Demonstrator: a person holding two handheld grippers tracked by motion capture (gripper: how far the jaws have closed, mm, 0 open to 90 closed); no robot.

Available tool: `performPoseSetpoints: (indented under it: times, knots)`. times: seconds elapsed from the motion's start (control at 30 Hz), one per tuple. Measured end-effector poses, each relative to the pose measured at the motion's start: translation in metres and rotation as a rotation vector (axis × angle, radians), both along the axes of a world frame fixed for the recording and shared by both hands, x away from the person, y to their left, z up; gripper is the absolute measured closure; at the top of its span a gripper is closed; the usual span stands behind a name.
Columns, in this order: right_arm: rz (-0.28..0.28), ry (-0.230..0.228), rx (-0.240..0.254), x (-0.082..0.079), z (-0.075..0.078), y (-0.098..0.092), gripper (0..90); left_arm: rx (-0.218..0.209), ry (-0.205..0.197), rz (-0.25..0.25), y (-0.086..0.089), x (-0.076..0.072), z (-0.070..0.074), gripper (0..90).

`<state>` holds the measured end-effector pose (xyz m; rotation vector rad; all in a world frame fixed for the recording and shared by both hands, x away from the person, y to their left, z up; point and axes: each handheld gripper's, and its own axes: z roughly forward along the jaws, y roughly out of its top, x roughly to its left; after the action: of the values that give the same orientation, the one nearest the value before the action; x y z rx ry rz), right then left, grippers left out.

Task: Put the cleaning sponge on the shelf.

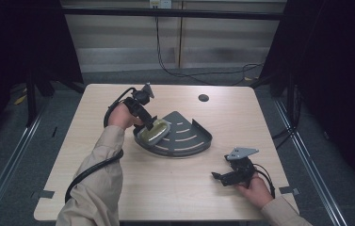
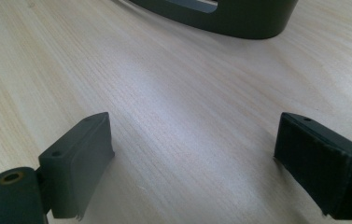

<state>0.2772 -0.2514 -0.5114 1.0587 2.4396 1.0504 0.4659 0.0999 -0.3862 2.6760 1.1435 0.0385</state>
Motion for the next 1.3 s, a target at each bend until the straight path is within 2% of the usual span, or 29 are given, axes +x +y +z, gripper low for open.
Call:
performPoseSetpoints:
  times: [0.6,1.3]
  knots:
    - [0.000,0.000,0.000,0.000,0.000,0.000,10.8,-0.024,-0.001,0.016,0.025,-0.022,0.008,16.8]
    - [0.000,-0.001,-0.001,0.000,0.000,0.000,10.9,-0.048,0.003,0.056,0.066,-0.046,-0.004,16.9]
